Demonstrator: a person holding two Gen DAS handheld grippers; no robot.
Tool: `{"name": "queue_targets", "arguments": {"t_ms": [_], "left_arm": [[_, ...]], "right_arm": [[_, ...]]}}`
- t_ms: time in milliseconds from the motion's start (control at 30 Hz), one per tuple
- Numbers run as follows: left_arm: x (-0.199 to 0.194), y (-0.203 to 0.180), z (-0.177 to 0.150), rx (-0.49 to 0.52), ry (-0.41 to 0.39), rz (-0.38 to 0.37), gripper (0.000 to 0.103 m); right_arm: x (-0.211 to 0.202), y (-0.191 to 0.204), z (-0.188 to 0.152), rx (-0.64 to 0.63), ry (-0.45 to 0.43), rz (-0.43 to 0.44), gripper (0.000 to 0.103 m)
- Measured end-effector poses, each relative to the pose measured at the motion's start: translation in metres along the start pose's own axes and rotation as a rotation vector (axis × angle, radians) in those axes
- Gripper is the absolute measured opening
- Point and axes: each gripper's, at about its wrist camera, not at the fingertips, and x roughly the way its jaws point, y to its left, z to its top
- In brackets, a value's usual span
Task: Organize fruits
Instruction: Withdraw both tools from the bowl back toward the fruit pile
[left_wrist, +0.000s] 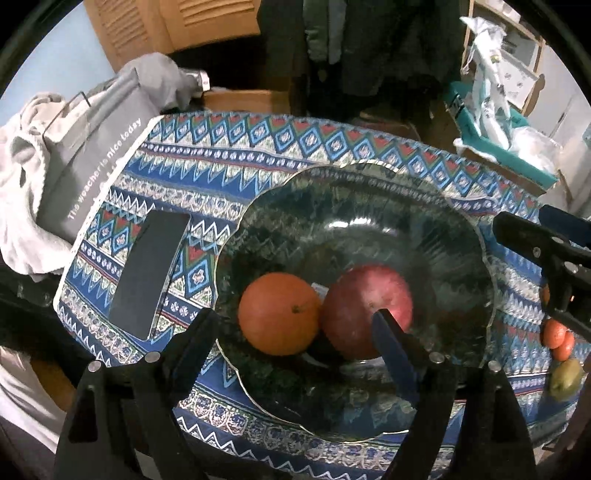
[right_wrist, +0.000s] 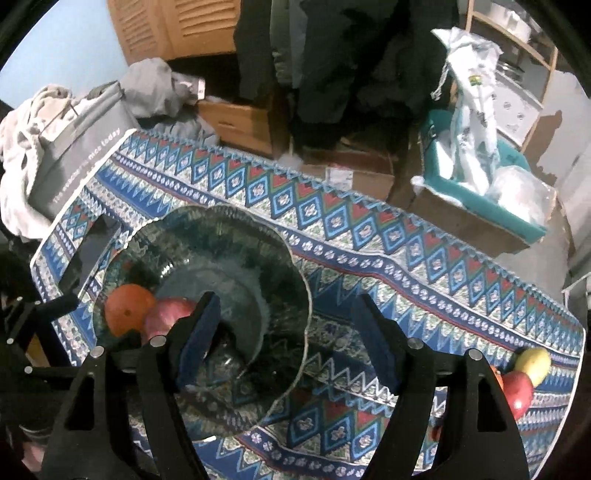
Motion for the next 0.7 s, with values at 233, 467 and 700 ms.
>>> {"name": "queue_targets", "arguments": {"t_ms": [233,467,700], "left_arm": [[-0.019,-0.011,0.003,0.009,-0.039,-0.035,0.086],[-0.033,-0.023,0.004,0.023,-0.063,-0.061,0.086],[-0.05,-0.046,0.004,0.066,-0.091,-0.096,0.086]], "right_arm": [[-0.033,-0.003,0.001,-0.019,-0.074,-0.07,0.077],[-0.065,-0.016,-0.002,0.002,-0.122,-0.11,0.081],[-0.091,-0.033,-0.014,0.028,-0.15,-0.139,0.083]]}}
